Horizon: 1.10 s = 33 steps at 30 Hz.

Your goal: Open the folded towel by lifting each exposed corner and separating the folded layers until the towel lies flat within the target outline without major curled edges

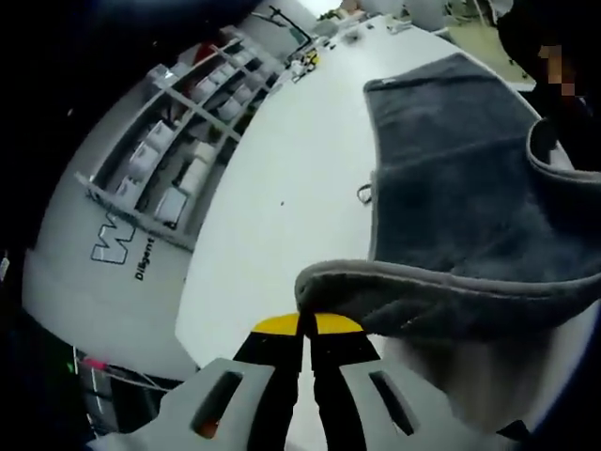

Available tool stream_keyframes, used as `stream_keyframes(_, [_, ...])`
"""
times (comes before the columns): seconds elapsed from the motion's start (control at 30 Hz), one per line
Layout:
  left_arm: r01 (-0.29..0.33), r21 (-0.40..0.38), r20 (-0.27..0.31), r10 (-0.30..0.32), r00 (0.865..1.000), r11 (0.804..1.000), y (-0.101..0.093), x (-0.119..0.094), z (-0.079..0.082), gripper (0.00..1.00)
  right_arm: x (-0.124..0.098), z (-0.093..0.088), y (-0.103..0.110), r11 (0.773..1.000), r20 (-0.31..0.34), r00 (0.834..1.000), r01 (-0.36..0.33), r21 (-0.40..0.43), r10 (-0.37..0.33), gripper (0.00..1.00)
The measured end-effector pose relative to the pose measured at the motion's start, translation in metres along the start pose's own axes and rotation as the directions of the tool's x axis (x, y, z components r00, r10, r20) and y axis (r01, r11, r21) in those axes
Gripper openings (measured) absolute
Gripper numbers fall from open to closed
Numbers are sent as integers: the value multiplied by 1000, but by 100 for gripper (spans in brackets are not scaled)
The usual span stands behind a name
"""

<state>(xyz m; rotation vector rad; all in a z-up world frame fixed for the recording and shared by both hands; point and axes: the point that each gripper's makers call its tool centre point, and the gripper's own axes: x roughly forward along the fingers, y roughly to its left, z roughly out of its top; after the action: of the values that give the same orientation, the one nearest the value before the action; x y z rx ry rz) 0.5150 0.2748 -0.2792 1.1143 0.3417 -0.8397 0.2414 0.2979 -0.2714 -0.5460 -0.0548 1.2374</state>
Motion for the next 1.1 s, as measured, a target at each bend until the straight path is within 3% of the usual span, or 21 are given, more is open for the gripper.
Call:
stream_keyframes(0.33, [20, -14, -71, -21, 997, 1000, -2, -7, -35, 1, 35, -8, 20, 998, -29, 997, -70, -9, 69, 0])
stream_keyframes(0.5, [35, -2, -134, -35, 990, 999, -7, -8, -52, 1, 56, -14, 37, 995, -49, 994, -98, -24, 97, 0])
stream_keyframes(0.63, [79, 66, -260, -60, 964, 995, -16, -5, -77, 2, 69, -22, 52, 990, -93, 987, -136, -28, 133, 0])
stream_keyframes(0.7, [84, 71, -266, -62, 962, 994, -19, 0, -79, 2, 77, -28, 58, 989, -113, 984, -144, -37, 139, 0])
stream_keyframes(0.83, [106, 123, -310, -63, 949, 987, -29, -3, -104, 2, 92, -35, 65, 986, -148, 978, -158, -49, 149, 0])
stream_keyframes(0.97, [108, 169, -329, -47, 943, 980, -32, 6, -111, 2, 110, -49, 72, 983, -201, 968, -166, -77, 148, 0])
stream_keyframes(1.1, [161, 224, -395, -62, 916, 961, -44, 8, -124, 2, 124, -63, 83, 979, -245, 956, -186, -87, 160, 0])
